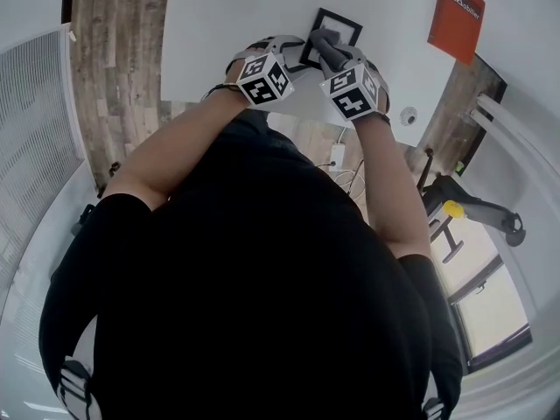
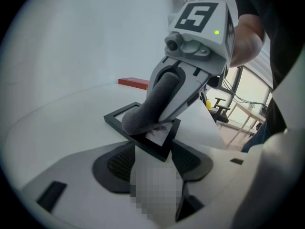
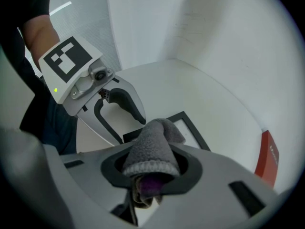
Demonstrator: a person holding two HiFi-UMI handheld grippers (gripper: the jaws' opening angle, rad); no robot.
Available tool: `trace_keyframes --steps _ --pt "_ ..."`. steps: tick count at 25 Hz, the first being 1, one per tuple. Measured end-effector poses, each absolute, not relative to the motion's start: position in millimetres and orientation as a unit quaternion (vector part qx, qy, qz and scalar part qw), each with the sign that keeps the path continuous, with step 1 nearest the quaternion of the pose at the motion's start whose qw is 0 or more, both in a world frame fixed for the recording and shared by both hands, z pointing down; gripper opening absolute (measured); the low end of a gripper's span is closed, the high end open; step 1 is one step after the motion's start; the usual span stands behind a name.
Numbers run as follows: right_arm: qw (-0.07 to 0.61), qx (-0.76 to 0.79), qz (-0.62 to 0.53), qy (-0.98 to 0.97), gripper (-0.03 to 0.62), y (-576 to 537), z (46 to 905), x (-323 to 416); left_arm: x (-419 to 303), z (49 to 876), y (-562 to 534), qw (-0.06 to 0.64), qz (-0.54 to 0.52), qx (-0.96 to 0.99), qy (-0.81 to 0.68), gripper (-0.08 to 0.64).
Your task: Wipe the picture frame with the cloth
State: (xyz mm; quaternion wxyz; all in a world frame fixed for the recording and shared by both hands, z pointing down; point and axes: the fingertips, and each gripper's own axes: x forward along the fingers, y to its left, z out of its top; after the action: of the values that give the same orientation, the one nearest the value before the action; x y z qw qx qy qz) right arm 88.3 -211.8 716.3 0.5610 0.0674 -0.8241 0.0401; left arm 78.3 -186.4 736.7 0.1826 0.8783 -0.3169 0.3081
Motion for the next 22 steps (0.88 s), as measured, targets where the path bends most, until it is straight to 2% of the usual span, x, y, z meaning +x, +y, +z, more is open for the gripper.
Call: trace_keyframes --steps 6,22 --pt "0.566 0.046 0.045 -0.822 0.100 -193 717 90 83 748 -181 0.141 0.360 0.874 -0.295 0.253" --pt "0.575 0.015 0.043 -0.817 0.100 -156 717 88 79 750 -180 0.150 0.358 0.873 -0.295 0.259"
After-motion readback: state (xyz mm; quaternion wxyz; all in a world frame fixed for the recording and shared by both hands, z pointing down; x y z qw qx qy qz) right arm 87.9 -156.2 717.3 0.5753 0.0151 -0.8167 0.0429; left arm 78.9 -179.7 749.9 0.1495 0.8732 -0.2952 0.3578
